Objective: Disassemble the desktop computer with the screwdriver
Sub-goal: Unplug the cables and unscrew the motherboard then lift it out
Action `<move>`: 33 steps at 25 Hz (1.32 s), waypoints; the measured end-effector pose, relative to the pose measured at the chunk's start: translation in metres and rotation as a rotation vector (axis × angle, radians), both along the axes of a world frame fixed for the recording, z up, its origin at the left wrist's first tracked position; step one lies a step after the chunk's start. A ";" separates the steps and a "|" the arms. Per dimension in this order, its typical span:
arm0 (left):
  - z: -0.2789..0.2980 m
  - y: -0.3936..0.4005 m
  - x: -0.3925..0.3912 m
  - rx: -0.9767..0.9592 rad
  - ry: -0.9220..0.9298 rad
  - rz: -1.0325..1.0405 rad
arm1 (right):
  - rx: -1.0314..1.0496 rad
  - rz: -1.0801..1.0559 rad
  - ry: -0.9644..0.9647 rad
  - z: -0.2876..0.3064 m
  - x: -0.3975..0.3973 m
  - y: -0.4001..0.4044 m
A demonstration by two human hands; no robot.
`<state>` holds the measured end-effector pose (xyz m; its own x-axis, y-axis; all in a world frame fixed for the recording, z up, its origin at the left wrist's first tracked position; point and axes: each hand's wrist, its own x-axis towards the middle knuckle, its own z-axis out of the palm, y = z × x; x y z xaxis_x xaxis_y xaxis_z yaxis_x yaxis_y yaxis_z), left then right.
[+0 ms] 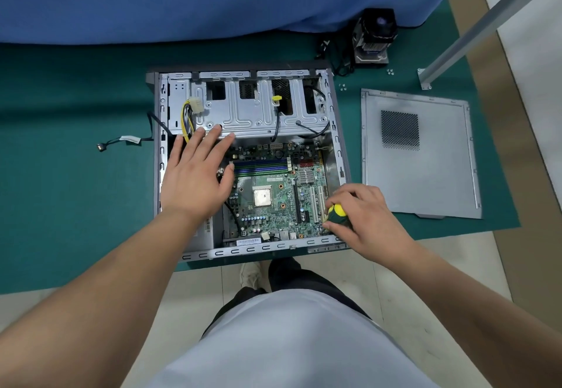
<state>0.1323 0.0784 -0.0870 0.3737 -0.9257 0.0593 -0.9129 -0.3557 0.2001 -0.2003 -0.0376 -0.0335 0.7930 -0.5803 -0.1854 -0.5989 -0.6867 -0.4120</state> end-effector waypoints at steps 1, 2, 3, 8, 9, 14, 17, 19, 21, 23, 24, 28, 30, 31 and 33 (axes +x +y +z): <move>0.000 0.000 0.000 -0.002 0.003 0.001 | 0.001 0.007 -0.001 0.000 -0.002 0.001; 0.000 0.000 0.000 -0.003 0.007 0.001 | 0.001 0.009 -0.005 0.000 -0.003 0.001; 0.000 0.000 0.000 -0.002 0.008 0.002 | 0.004 0.002 -0.010 0.001 -0.004 0.001; 0.000 0.000 0.000 0.007 0.002 0.001 | 0.039 -0.003 0.003 0.002 -0.008 0.000; 0.000 0.000 0.000 0.009 0.002 0.001 | 0.037 0.000 0.008 0.004 -0.007 -0.001; 0.001 0.000 -0.001 0.013 0.003 0.005 | 0.124 0.058 -0.036 0.014 -0.003 -0.008; 0.001 0.000 0.000 0.016 0.005 0.005 | 0.275 0.097 0.115 0.025 0.004 -0.016; 0.002 0.000 0.000 0.019 0.008 0.005 | 0.159 0.191 0.163 0.033 0.009 -0.015; 0.002 0.000 0.000 0.018 0.011 0.007 | -0.102 0.250 0.206 0.038 0.014 -0.014; 0.002 0.000 0.000 0.014 0.013 0.009 | -0.265 0.186 0.291 0.043 0.017 -0.010; 0.002 0.000 -0.001 0.013 0.014 0.009 | -0.285 0.181 0.325 0.045 0.019 -0.007; 0.002 -0.001 0.000 0.009 0.011 0.005 | -0.223 0.254 0.406 0.049 0.019 0.001; 0.002 -0.001 0.000 0.005 0.015 0.003 | -0.228 0.266 0.409 0.051 0.018 0.003; 0.002 -0.001 0.000 0.005 0.017 0.002 | -0.242 0.246 0.414 0.052 0.018 0.005; 0.002 -0.001 0.000 0.009 0.015 0.004 | -0.231 0.166 0.417 0.050 0.018 0.007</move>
<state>0.1319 0.0774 -0.0851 0.3777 -0.9248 0.0449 -0.9086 -0.3608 0.2103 -0.1820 -0.0308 0.0166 0.7638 -0.5162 -0.3874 -0.5552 -0.8316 0.0133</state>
